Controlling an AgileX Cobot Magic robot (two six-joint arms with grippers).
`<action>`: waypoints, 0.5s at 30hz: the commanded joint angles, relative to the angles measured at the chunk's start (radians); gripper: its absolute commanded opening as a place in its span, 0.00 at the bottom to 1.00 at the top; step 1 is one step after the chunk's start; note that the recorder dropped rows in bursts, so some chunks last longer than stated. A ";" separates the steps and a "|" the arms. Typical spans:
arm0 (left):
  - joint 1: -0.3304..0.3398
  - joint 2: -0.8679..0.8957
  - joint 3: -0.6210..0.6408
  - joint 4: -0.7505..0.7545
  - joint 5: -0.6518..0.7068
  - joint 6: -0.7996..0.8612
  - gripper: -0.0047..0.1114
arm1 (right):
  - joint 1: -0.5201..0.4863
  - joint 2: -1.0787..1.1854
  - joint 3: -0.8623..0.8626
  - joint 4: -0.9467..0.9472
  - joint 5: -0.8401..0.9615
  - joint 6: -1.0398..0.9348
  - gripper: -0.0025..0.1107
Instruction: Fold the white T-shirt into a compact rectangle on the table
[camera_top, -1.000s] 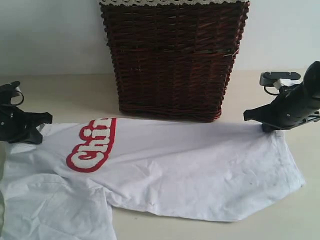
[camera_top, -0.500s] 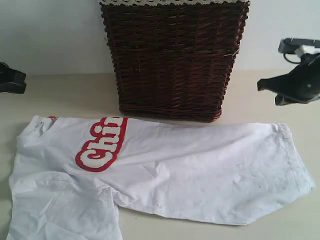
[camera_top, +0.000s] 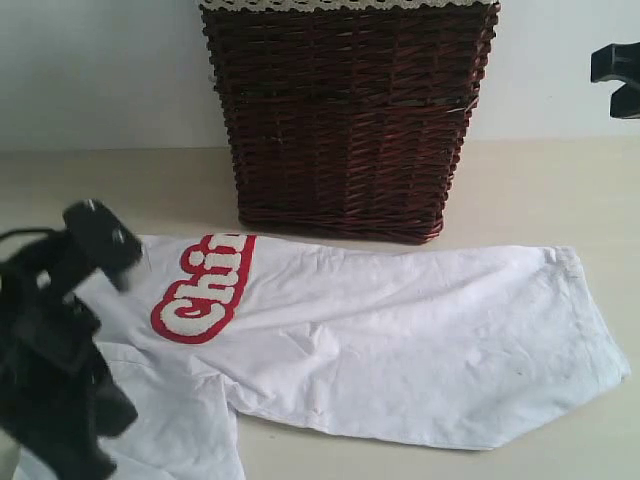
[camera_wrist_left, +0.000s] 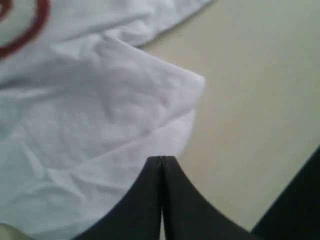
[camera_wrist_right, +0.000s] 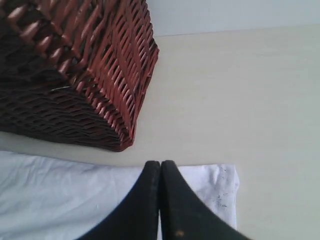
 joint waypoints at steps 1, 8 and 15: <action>-0.208 -0.044 0.088 0.009 -0.059 -0.069 0.11 | -0.004 -0.033 0.036 0.110 -0.006 -0.103 0.02; -0.317 0.046 0.123 0.095 -0.140 -0.141 0.68 | -0.004 -0.033 0.045 0.164 -0.003 -0.144 0.02; -0.317 0.232 0.123 0.386 -0.266 -0.284 0.67 | -0.004 -0.033 0.045 0.191 -0.006 -0.174 0.02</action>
